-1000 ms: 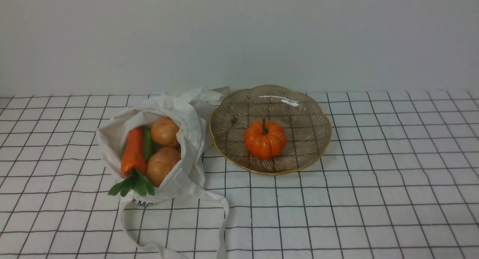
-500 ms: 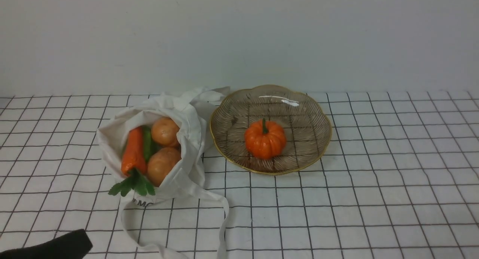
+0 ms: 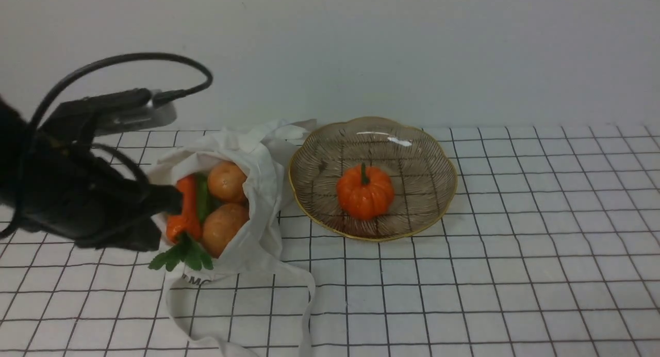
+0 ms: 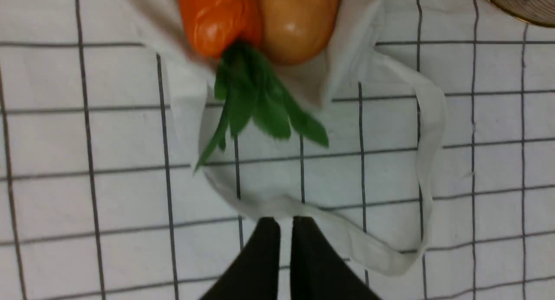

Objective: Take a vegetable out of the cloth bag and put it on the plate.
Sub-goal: Use the left arm to grab a carrot from the bag

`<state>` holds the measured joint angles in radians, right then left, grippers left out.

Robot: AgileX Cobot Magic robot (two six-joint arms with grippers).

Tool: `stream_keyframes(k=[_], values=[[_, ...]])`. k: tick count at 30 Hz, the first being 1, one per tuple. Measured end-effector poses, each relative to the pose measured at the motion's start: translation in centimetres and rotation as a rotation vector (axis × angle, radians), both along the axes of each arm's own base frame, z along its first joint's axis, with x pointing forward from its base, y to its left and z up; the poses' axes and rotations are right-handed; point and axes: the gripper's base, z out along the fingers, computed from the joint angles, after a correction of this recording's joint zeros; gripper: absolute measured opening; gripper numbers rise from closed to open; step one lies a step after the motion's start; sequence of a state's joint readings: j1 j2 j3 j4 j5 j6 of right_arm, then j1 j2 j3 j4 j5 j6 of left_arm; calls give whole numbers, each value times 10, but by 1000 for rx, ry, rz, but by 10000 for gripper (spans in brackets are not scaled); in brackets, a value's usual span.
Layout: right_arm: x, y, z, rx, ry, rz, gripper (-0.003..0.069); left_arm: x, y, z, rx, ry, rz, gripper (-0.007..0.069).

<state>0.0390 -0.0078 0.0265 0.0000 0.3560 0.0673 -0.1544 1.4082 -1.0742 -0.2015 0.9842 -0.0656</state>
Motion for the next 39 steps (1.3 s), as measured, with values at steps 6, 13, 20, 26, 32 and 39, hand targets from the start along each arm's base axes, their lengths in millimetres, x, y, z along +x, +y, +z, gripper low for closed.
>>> stream_keyframes(k=[6,13,20,26,32,39], values=[[0,0,0,0,0,0,-15,63,-10,-22,110,67,-28,162],[0,0,0,0,0,0,-15,100,-9,-57,201,125,22,360],[0,0,0,0,0,0,-15,110,-11,-80,196,152,29,378],[0,0,0,0,0,0,-15,111,-12,-79,195,143,25,297],[0,0,0,0,0,0,-15,86,-7,-44,218,207,-21,297],[0,0,0,0,0,0,-15,52,1,17,231,95,-49,297]])
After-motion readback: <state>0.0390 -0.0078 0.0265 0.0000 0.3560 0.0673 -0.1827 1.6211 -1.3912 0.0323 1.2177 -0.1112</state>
